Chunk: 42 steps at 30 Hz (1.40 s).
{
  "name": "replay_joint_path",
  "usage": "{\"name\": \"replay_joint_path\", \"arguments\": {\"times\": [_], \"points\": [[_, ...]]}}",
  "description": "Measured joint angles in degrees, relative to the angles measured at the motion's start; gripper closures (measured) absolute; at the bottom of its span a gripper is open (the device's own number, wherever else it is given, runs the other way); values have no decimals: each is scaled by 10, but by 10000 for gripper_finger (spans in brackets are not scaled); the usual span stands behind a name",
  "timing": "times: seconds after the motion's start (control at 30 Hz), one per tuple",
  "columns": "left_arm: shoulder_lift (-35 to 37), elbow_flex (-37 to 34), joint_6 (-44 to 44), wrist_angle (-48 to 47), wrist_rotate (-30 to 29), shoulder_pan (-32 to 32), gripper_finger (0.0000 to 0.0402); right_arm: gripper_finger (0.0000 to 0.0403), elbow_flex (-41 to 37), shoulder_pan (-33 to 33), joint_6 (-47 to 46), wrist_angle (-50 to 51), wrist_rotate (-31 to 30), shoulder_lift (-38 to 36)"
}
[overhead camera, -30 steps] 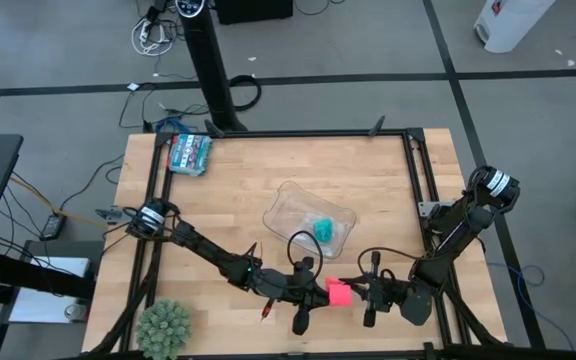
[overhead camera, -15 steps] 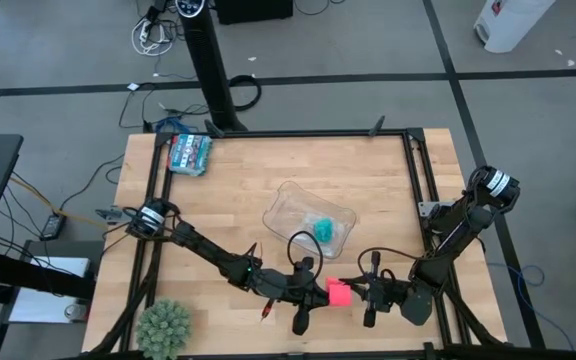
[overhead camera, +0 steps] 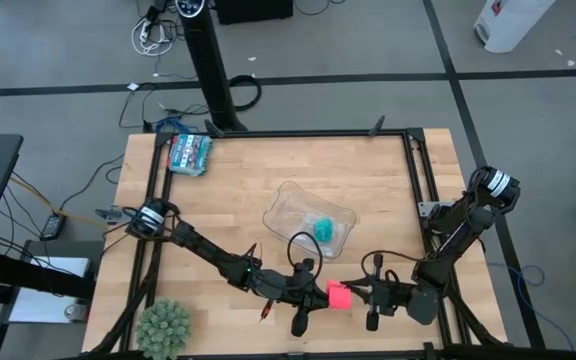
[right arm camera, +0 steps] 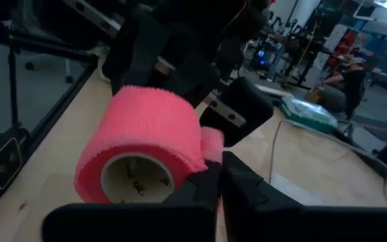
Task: Roll bandage
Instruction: Roll the pink bandage
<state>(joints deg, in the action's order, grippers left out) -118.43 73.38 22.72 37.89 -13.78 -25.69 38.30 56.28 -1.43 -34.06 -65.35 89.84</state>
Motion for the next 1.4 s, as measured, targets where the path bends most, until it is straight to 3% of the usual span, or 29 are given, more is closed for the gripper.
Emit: {"name": "replay_joint_path", "arguments": {"times": [0.33, 0.5, 0.9, 1.2, 1.4], "points": [[-2, -2, 14, -36, 1, 2, 373, 262, 2, 26, 41, -32, -45, -4], [-1, -1, 17, -56, 5, 2, 373, 229, 2, 45, 12, -29, -55, -24], [-1, -1, 15, -49, 10, 2, 373, 241, 2, 53, -293, 119, 170, -50], [-1, -1, -18, -8, 6, 1, 373, 251, 1, 59, -385, 174, 138, -9], [4, 0, -141, 1, -61, -24, 373, 257, 1, 77, -495, 244, 94, 28]]}}
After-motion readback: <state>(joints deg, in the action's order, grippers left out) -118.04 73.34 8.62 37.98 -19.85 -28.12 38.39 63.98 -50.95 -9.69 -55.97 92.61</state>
